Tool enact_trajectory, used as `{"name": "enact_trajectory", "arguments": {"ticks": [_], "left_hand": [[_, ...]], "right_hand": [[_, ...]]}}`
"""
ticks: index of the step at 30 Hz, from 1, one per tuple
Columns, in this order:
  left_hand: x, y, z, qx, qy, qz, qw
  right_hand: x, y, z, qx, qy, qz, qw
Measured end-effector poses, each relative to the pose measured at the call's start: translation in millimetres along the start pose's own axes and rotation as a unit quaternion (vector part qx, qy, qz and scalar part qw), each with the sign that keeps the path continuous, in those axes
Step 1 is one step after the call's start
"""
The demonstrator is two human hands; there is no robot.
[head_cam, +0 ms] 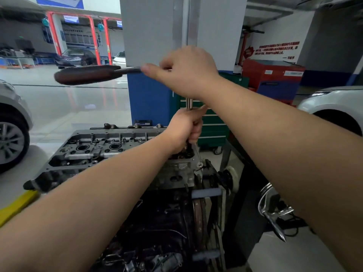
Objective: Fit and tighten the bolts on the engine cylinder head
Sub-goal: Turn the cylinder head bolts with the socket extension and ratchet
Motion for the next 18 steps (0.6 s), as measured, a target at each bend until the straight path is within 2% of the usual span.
{"name": "enact_trajectory", "arguments": {"ticks": [2, 3, 6, 8, 11, 13, 15, 18], "left_hand": [[-2, -1, -3, -0.041, -0.004, -0.003, 0.999], [-4, -2, -2, -0.035, -0.018, 0.002, 0.999], [-11, 2, 9, 0.084, -0.104, 0.060, 0.989], [-17, 5, 14, 0.157, -0.103, 0.099, 0.977], [-16, 5, 16, 0.187, -0.071, 0.076, 0.977], [-12, 3, 11, 0.169, -0.088, 0.046, 0.981], [-10, 0, 3, 0.102, -0.048, 0.027, 0.993], [-11, -2, -4, -0.012, 0.010, 0.017, 1.000]], "right_hand": [[10, 7, -4, -0.011, -0.184, -0.005, 0.983], [13, 9, -6, -0.006, -0.208, -0.001, 0.978], [6, 7, -3, 0.021, -0.081, 0.030, 0.996], [-3, 3, -2, 0.039, 0.034, 0.071, 0.996], [-15, -1, 5, 0.023, 0.127, 0.072, 0.989], [-17, -4, 7, 0.028, 0.144, 0.061, 0.987], [-12, -5, 7, 0.041, 0.136, 0.033, 0.989], [5, -4, 8, 0.036, 0.037, -0.029, 0.998]]}}
Point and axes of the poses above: each hand's wrist, its own y-axis away from the middle knuckle, its own z-axis out of the palm, x = y × z, the point moved 1 cm from there along -y, towards the middle knuckle, and after that the axes turned 8 degrees about -x, right-handed, at the moved point
